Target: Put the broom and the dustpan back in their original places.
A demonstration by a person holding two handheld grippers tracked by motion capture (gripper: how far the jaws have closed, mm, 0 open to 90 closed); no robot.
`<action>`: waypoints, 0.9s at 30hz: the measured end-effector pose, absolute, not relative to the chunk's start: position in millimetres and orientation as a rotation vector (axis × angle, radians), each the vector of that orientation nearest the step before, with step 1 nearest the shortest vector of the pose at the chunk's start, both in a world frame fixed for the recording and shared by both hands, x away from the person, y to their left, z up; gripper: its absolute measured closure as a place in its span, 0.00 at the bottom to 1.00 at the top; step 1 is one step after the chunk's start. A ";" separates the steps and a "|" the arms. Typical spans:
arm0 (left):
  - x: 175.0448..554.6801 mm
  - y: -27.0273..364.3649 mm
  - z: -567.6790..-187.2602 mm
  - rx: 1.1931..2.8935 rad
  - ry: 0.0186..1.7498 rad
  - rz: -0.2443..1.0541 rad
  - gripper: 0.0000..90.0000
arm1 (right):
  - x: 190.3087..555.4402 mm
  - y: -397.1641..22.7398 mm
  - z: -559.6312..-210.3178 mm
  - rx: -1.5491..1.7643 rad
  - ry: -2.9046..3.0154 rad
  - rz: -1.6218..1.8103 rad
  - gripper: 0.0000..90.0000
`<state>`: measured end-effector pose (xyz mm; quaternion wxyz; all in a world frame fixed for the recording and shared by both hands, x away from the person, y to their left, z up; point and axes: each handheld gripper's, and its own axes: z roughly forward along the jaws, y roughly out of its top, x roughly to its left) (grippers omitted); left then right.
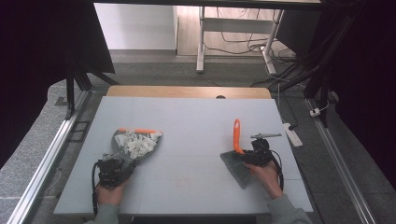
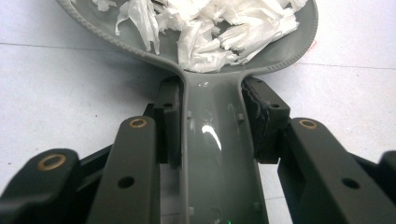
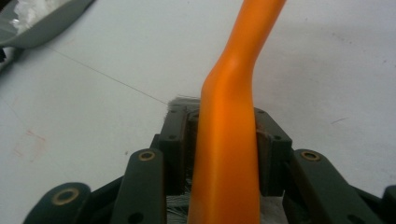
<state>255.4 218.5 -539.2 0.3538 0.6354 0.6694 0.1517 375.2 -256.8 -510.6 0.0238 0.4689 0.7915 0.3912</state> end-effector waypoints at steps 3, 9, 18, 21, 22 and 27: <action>255.5 218.5 -539.9 1.642 1.732 0.375 0.68 | 377.7 -256.8 -513.1 1.439 2.471 1.172 0.62; 254.5 217.2 -538.8 1.666 1.715 0.362 0.62 | 378.8 -255.8 -514.3 1.402 2.456 1.080 0.55; 243.3 223.1 -523.0 1.732 1.581 0.450 0.32 | 375.3 -258.0 -508.1 1.399 2.374 1.059 0.50; 239.5 225.4 -517.9 1.780 1.515 0.452 0.32 | 366.5 -258.9 -499.9 1.328 2.319 1.050 0.50; 238.2 226.4 -516.0 1.788 1.490 0.450 0.32 | 362.8 -258.6 -497.1 1.290 2.315 1.051 0.51; 235.7 234.0 -508.8 1.799 1.382 0.405 0.34 | 346.9 -256.7 -490.5 1.137 2.357 1.123 0.51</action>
